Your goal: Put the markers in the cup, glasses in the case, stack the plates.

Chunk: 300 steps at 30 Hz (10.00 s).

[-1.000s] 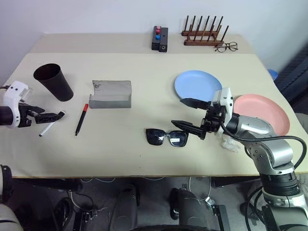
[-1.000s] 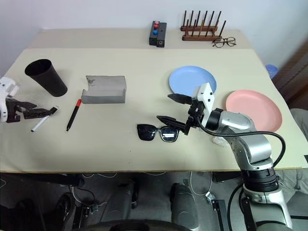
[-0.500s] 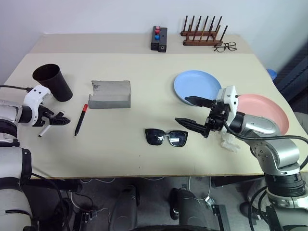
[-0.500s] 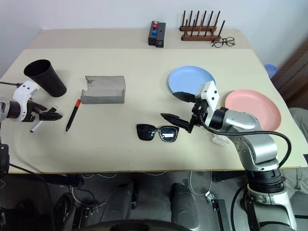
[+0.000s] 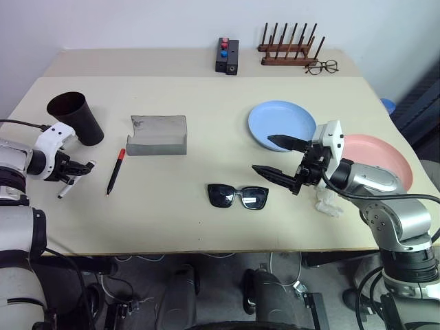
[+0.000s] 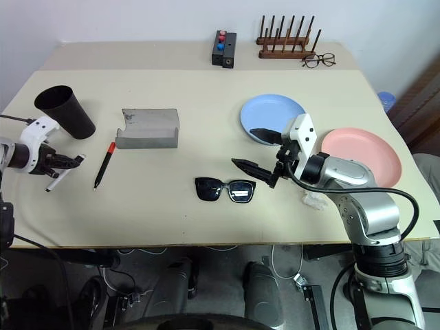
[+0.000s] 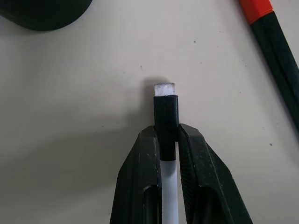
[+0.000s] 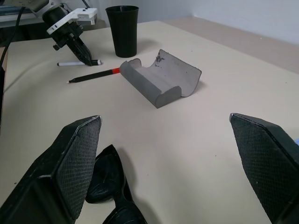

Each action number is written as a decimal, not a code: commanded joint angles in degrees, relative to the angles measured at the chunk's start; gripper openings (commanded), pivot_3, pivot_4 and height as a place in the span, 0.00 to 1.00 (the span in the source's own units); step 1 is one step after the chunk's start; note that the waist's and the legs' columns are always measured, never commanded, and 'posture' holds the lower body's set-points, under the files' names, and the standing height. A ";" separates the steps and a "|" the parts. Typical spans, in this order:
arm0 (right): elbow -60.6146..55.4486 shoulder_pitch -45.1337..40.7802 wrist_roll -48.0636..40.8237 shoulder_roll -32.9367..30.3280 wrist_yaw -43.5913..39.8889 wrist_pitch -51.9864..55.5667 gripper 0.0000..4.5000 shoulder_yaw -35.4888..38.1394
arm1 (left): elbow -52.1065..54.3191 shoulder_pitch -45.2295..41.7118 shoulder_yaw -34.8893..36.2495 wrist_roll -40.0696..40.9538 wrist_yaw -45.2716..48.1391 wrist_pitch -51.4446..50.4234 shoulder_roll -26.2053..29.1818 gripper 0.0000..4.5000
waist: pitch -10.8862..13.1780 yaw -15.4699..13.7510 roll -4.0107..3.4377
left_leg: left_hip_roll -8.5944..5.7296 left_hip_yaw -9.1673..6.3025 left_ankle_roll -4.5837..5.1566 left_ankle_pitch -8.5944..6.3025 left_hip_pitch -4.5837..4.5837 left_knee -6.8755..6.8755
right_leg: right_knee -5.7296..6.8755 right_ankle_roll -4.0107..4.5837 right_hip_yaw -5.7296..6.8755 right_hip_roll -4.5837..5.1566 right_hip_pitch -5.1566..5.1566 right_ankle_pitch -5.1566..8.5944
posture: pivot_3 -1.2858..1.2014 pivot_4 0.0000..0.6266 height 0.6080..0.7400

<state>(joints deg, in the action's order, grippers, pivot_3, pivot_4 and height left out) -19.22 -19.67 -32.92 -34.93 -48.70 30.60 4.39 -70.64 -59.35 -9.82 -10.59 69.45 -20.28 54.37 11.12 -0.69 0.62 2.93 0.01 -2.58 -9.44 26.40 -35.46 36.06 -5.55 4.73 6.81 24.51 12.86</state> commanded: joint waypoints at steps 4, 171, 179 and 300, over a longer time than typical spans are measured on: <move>-1.01 -1.62 -0.34 -0.66 -0.20 -0.72 1.00 0.91 | 2.23 2.35 2.46 2.29 7.74 3.67 2.21 0.00 | 0.00 0.06 0.00 | 0.00 0.00 0.00 0.00 0.00 0.00 | 0.00 0.00 0.00 0.00 0.00 0.00 | 0.52 0.24 1.00; 1.50 -3.52 0.03 0.10 1.85 -1.25 1.00 0.32 | 54.39 3.94 16.75 42.69 -43.83 -68.63 -1.89 0.99 | 0.01 0.11 0.18 | -0.01 -0.18 -0.01 0.00 0.03 -0.37 | 0.08 -0.08 -0.02 -0.08 -0.19 -0.04 | 0.52 0.24 1.00; 1.50 -3.52 0.07 0.24 1.72 -1.18 1.00 -0.04 | 43.83 2.68 9.60 40.38 -35.16 -65.89 1.32 0.99 | 0.01 -0.01 0.17 | -0.01 -0.16 -0.01 0.00 0.03 -0.30 | 0.08 0.07 -0.02 -0.08 -0.11 0.04 | 0.52 0.24 1.00; 5.53 -10.95 -6.46 7.27 0.66 -6.46 1.00 3.79 | 16.43 5.87 35.32 26.55 -38.52 30.45 -6.33 0.00 | 0.03 -0.05 0.35 | -0.01 -0.11 0.01 0.01 0.02 -0.45 | 0.23 -0.14 -0.03 -0.07 -0.19 -0.08 | 0.52 0.24 1.00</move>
<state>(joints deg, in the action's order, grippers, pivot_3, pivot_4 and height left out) -13.12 -29.41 -37.84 -27.90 -48.14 24.81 6.11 -56.88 -53.24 25.28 15.52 31.32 10.06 47.07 11.15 -0.74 0.97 2.92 -0.09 -2.56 -9.43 26.43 -35.92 36.29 -5.68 4.70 6.74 24.32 12.79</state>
